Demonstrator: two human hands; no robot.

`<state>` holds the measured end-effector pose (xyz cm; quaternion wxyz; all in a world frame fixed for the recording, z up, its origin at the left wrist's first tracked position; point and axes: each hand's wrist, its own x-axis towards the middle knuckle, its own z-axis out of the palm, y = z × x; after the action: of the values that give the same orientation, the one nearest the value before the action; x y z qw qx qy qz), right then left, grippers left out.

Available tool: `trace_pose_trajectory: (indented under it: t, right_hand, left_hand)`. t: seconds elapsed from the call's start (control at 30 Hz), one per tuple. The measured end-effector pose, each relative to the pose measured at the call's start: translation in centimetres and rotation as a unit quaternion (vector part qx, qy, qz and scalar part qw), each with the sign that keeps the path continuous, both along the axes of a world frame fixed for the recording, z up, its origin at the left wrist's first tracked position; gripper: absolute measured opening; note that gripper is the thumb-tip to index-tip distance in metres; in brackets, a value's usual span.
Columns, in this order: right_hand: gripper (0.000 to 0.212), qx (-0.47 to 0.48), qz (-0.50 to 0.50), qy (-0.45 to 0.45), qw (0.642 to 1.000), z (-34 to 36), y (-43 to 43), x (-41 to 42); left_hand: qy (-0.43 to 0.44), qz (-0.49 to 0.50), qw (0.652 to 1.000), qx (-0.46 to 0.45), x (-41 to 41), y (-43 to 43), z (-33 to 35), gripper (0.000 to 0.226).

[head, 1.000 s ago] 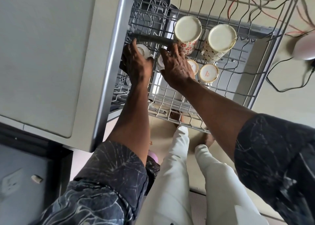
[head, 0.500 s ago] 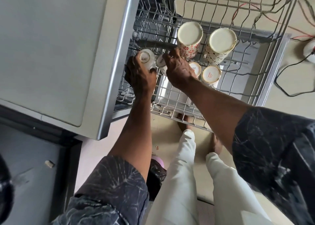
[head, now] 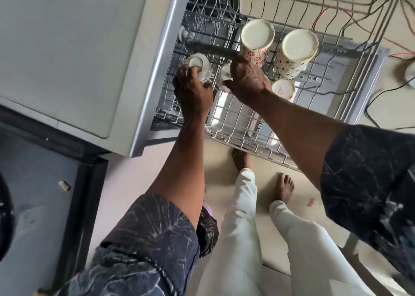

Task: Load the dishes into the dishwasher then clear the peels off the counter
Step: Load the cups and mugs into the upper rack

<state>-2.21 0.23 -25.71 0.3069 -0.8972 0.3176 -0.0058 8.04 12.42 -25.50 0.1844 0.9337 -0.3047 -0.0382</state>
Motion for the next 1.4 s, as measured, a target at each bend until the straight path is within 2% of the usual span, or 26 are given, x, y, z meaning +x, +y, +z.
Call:
trace_pose_trajectory:
  t: [0.07,0.17,0.23,0.4,0.57,0.7,0.8,0.83,0.93,1.07,1.27,1.4]
  right_hand:
    - [0.063,-0.013,0.014,0.012,1.0,-0.1,-0.4,0.6]
    - [0.086,-0.012,0.044,0.008,0.999,-0.1,-0.7,1.3]
    - [0.089,-0.034,0.057,0.003,0.998,-0.5,-0.9,1.4]
    - [0.076,-0.039,0.047,0.023,0.998,-1.0,-0.9,2.1]
    - [0.054,-0.049,0.079,0.036,0.995,-0.6,-0.8,2.0]
    - [0.057,-0.059,0.086,0.042,0.994,0.2,-0.7,1.8]
    - [0.071,-0.044,0.084,0.031,0.995,0.5,-0.7,1.5]
    - [0.071,-0.035,0.078,0.019,0.996,0.5,-0.7,1.3]
    - [0.044,-0.048,0.054,-0.014,0.997,1.3,-0.4,0.2]
    - [0.048,-0.07,0.043,0.0,0.997,3.1,0.1,-2.1]
    - [0.045,-0.067,0.052,0.078,0.993,5.6,0.4,-6.3]
    - [0.036,-0.039,0.052,0.087,0.994,8.2,0.7,-8.4]
  left_hand:
    - [0.009,-0.005,1.0,-0.003,0.0,0.0,-0.2,0.041]
    - [0.006,-0.01,1.0,-0.012,0.3,-0.1,-0.5,0.043]
    - [0.004,-0.009,1.0,-0.022,0.6,-0.2,-0.6,0.044]
    - [0.009,-0.007,0.999,-0.041,0.9,-0.4,-0.6,0.042]
    - [0.013,-0.01,0.999,-0.033,1.2,-0.5,-0.8,0.043]
    - [0.017,-0.008,0.999,-0.031,1.1,-0.6,-0.8,0.047]
    - [0.014,-0.008,1.0,-0.023,1.0,-0.5,-0.9,0.049]
    - [0.015,-0.01,1.0,-0.019,0.9,-0.5,-0.9,0.05]
    - [0.005,-0.022,0.999,-0.023,0.4,-0.2,-0.8,0.041]
    - [-0.036,-0.035,0.998,-0.037,-1.0,0.2,0.0,0.03]
    - [-0.027,-0.056,0.998,0.015,-2.7,1.6,2.8,0.034]
    - [0.044,-0.102,0.991,0.077,-2.9,2.2,3.9,0.046]
